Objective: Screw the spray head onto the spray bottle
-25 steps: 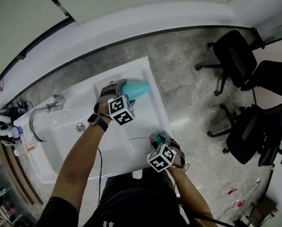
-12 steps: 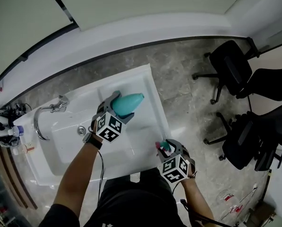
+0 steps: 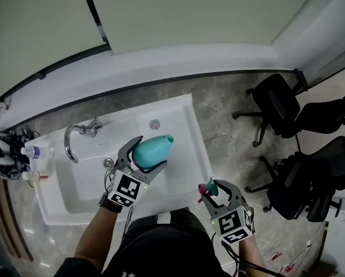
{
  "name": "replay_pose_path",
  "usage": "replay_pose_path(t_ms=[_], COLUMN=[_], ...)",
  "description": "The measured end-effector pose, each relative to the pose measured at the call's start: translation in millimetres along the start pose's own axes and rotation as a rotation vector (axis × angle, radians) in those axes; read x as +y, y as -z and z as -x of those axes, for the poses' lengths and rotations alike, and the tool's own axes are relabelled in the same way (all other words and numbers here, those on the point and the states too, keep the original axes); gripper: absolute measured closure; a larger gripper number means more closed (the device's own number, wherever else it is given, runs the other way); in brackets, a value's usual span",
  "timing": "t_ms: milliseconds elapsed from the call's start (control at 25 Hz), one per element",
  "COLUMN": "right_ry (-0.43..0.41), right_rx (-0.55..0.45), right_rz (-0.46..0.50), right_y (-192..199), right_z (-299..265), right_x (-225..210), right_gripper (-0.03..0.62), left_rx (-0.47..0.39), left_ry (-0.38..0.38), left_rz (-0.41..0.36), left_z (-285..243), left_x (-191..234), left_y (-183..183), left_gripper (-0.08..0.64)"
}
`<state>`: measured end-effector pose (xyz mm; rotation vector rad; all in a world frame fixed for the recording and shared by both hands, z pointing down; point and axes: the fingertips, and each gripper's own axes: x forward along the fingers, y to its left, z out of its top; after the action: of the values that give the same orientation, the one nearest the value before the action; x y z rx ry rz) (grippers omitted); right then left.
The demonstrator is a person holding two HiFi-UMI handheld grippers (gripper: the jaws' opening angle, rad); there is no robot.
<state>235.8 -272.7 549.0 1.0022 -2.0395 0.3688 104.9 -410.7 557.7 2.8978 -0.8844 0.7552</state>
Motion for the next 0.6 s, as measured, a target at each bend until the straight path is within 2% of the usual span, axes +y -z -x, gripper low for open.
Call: replay_pose_path(t_ms=[240, 400, 600], right_ry=[0.109, 0.174, 0.300], right_rx=[-0.129, -0.223, -0.267], right_rz=[0.033, 0.106, 0.161], right_y=[-57.2, -96.9, -129.5], right_z=[83.5, 120.2, 154.8], right_x=[-10.5, -14.1, -30.5], right_gripper=[0.399, 0.399, 0.399], left_rx=[-0.111, -0.188, -0.231], left_ry=[-0.018, -0.020, -0.014], left_rz=[-0.022, -0.028, -0.037], left_z=[67.4, 100.3, 126.7], left_x=[-17.3, -30.5, -45.7], left_y=[-40.0, -62.7, -74.7], left_gripper=[0.140, 0.140, 0.140])
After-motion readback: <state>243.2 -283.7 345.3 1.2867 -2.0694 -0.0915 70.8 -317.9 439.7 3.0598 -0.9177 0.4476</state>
